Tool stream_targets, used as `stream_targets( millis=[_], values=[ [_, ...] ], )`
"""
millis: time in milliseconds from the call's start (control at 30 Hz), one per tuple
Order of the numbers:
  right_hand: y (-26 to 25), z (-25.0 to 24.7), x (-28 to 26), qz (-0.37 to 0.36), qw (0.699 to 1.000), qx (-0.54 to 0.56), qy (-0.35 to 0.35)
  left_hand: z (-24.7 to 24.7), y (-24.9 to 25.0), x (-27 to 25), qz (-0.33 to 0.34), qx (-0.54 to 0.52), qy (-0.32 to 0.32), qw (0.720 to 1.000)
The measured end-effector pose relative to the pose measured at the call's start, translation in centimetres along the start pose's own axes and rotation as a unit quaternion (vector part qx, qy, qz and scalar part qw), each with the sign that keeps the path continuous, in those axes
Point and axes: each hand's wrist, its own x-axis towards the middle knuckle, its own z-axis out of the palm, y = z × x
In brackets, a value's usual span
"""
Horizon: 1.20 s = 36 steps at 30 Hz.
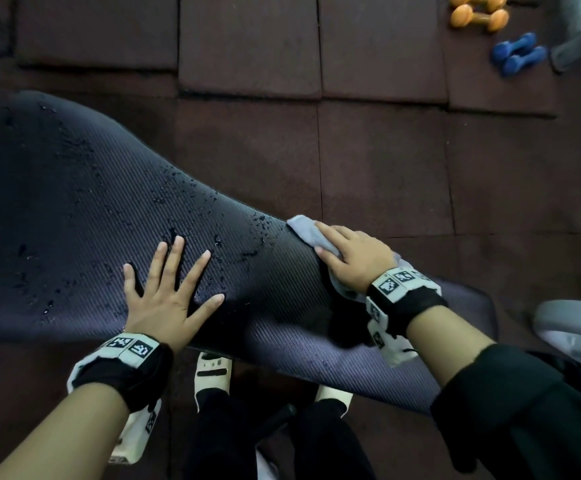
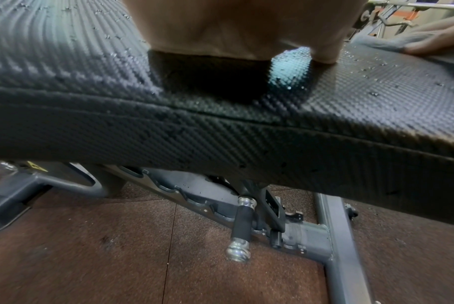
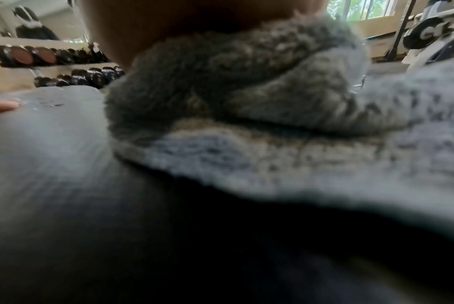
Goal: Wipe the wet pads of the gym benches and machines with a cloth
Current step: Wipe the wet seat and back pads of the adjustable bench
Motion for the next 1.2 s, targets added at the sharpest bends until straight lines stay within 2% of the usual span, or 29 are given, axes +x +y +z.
stream_targets(
  millis=[100, 200, 367, 467, 600, 767, 867, 967, 1067, 1133, 1200],
  values=[
    [-1.1, 1.4, -1.4, -0.014, 0.998, -0.003, 0.055, 0.0, -0.1, 0.0, 0.005, 0.001, -0.005, 1.0],
    [-1.1, 2.9, -5.2, -0.016, 0.995, -0.029, 0.089, -0.2, -0.2, 0.0, 0.011, 0.003, -0.008, 1.0],
    [-0.2, 6.4, -14.1, -0.043, 0.994, -0.064, 0.074, -1.2, -1.3, -0.5, 0.044, -0.018, 0.009, 0.999],
    [0.3, 7.3, -17.1, -0.024, 0.991, -0.097, 0.084, -1.7, -3.9, -1.1, 0.044, -0.019, 0.032, 0.998],
    [-0.5, 7.0, -15.6, 0.002, 0.987, -0.111, 0.117, -1.5, -8.6, -2.7, -0.052, -0.027, 0.051, 0.997],
    [-6.1, 6.0, -8.1, 0.033, 0.989, -0.08, 0.116, -0.5, -9.9, -3.7, -0.073, -0.025, 0.036, 0.996],
    [-11.4, 6.6, -5.6, -0.052, 0.987, -0.089, 0.122, -0.1, -9.3, -3.5, -0.103, -0.04, 0.037, 0.993],
    [-13.2, 8.7, -7.3, -0.182, 0.967, -0.126, 0.124, 0.3, -8.6, -3.7, -0.12, -0.049, 0.033, 0.991],
    [-10.0, 10.6, -10.9, -0.275, 0.939, -0.174, 0.106, 0.4, -8.1, -4.2, -0.127, -0.054, 0.033, 0.99],
    [-6.7, 10.9, -13.0, -0.283, 0.932, -0.2, 0.109, 0.4, -8.1, -4.5, -0.12, -0.061, 0.043, 0.99],
    [-3.9, 10.4, -14.8, -0.257, 0.939, -0.198, 0.113, 0.4, -8.0, -4.6, -0.119, -0.06, 0.04, 0.99]
  ],
)
